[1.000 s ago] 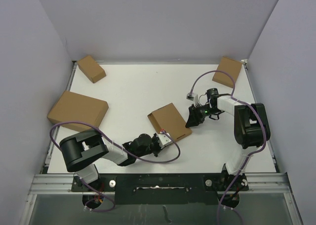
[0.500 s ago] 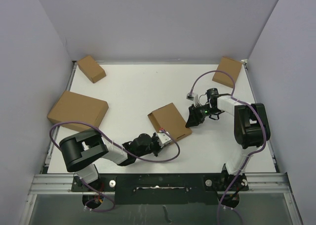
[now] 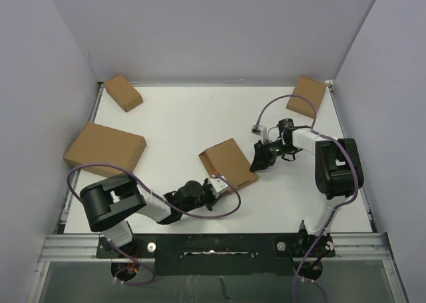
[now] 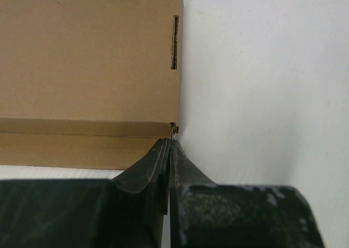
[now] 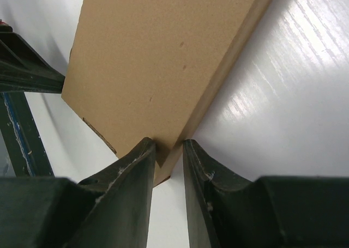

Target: Fold the paper box

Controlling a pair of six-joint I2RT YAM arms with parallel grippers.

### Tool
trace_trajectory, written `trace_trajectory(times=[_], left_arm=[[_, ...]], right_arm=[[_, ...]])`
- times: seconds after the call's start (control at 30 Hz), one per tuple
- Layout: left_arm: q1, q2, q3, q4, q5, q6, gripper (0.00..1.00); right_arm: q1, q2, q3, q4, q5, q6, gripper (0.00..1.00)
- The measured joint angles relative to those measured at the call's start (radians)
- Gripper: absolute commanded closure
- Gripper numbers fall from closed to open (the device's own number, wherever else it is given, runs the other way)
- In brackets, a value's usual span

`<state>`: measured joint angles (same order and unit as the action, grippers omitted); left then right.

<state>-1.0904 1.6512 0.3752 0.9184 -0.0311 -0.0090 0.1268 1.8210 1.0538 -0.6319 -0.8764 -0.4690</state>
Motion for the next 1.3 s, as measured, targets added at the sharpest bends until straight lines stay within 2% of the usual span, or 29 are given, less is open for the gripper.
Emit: trace_trajectory(times=[0.93,1.13,1.3], left_arm=[[0.002,0.000,0.025,-0.036,0.015,-0.008,1.00],[0.003,-0.007,0.054,-0.089,0.016,-0.014,1.00],[0.006,-0.031,0.097,-0.195,0.011,-0.038,1.00]], right_arm=[[0.001,0.007,0.005,-0.004,-0.006,0.006,0.74],[0.004,0.007,0.007,-0.002,-0.004,0.006,0.74],[0.005,0.007,0.007,-0.002,-0.003,0.006,0.74]])
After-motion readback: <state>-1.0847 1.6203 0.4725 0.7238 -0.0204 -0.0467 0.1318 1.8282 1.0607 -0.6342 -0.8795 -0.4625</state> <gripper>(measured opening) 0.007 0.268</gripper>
